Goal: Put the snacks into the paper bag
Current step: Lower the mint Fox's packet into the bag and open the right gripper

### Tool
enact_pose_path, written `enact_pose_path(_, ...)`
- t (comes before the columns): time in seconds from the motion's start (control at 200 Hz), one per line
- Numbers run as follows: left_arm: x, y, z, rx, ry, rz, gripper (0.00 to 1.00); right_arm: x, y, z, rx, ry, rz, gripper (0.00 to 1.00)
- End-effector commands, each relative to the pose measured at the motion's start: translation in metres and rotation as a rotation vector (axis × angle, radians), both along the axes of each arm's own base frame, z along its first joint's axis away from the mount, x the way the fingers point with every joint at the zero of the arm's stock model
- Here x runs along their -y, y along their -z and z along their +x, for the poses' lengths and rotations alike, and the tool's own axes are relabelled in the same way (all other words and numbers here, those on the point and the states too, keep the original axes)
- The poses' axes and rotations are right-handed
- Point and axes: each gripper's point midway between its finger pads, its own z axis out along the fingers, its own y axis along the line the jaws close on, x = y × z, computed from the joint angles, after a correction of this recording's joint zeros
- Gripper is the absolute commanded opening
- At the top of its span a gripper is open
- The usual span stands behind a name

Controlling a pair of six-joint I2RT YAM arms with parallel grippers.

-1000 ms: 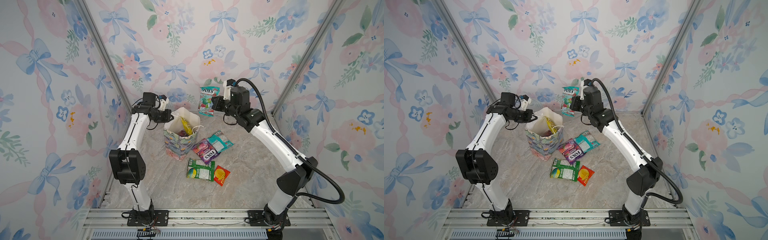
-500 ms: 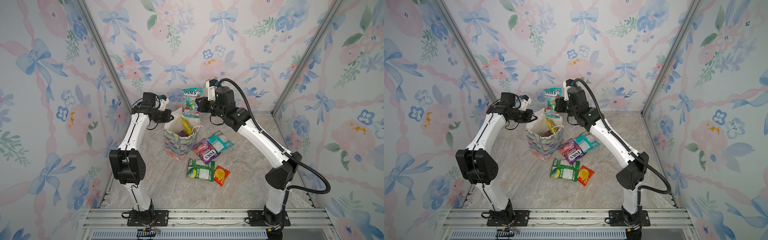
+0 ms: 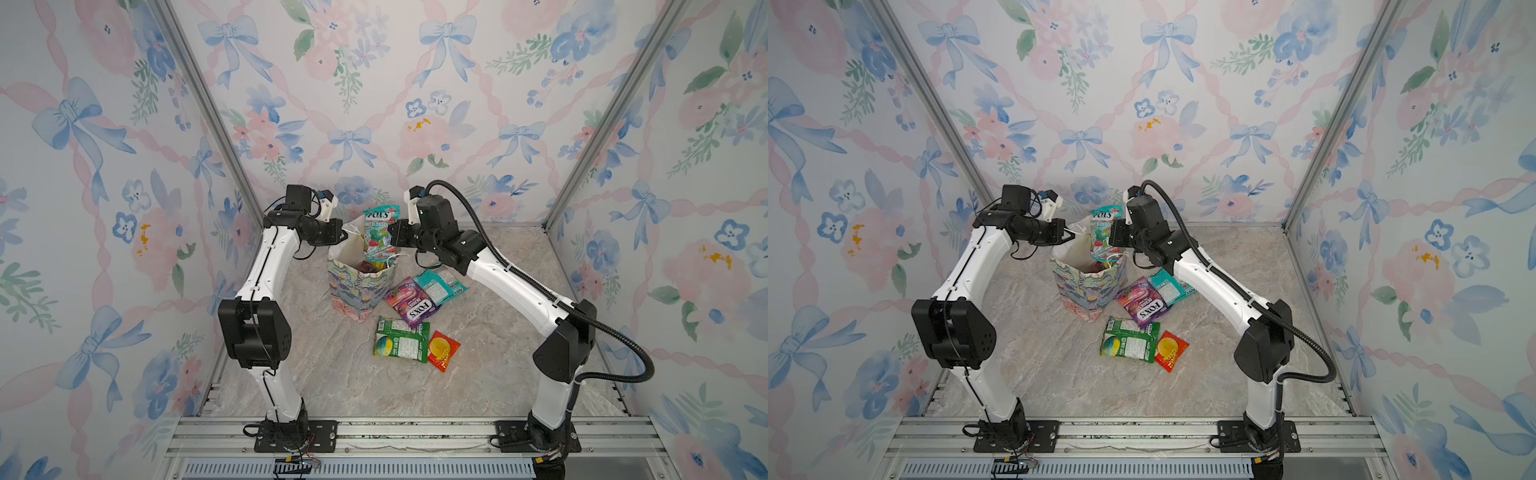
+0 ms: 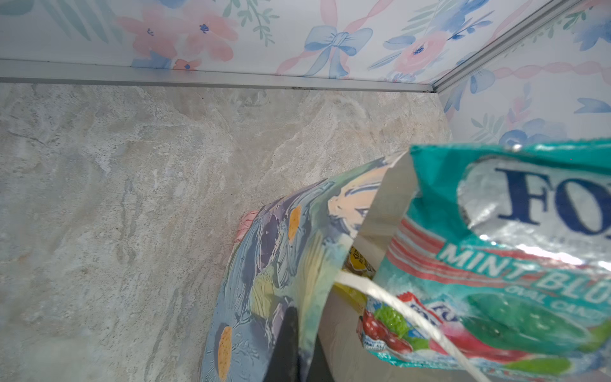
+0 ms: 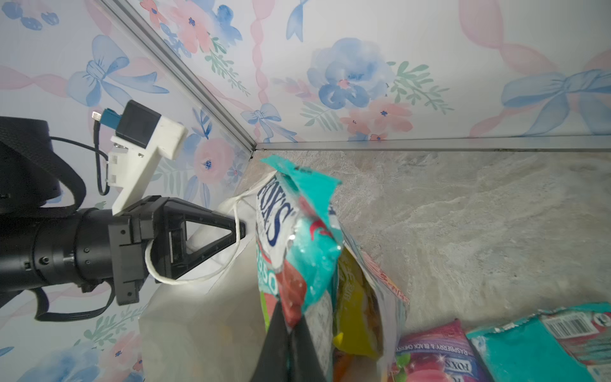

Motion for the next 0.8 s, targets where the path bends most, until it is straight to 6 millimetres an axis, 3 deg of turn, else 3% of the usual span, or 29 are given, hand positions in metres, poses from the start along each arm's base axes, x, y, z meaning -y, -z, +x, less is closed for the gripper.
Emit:
enact_pose_path(0.0, 0.003, -0.005, -0.006, -0.001, 0.011, -0.022, 0.00, 0.002, -0.058, -0.021, 0.095, -0.017, 0.116, 0.00)
enact_pose_path(0.355, 0.004, -0.008, -0.006, 0.004, 0.013, -0.025, 0.00, -0.011, -0.036, -0.025, 0.030, -0.029, 0.142, 0.00)
enact_pose_path(0.79, 0.003, -0.010, -0.007, 0.010, 0.013, -0.025, 0.00, -0.047, -0.017, -0.024, -0.037, -0.072, 0.212, 0.00)
